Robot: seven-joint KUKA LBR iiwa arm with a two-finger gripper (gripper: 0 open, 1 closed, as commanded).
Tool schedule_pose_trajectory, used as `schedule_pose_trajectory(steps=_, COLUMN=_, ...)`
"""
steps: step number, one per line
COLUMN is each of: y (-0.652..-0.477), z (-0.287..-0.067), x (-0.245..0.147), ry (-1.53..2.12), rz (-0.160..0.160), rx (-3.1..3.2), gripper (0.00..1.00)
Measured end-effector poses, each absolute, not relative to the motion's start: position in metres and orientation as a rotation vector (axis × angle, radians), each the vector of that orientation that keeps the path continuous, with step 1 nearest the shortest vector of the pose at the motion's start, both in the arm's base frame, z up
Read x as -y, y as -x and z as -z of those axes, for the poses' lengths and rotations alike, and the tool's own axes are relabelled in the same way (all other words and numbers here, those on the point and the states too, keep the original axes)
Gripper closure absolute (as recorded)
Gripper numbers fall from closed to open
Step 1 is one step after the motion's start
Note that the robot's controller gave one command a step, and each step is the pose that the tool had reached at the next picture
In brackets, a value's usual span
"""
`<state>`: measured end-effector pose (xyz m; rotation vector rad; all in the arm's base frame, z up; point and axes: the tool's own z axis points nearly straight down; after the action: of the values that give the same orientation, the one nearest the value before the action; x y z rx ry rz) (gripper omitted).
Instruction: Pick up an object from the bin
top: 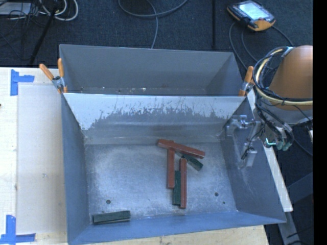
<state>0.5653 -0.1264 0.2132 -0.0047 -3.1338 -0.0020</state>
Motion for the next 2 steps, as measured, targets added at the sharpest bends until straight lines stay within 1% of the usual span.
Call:
schedule_pose_trajectory(steps=1, y=-0.567, z=-0.217, x=0.126, ry=-0.001, rz=0.000, rx=3.141, gripper=0.00)
schedule_pose_trajectory(steps=2, y=-0.593, z=-0.143, x=0.112, ry=0.109, rz=0.001, rx=3.145, gripper=0.00)
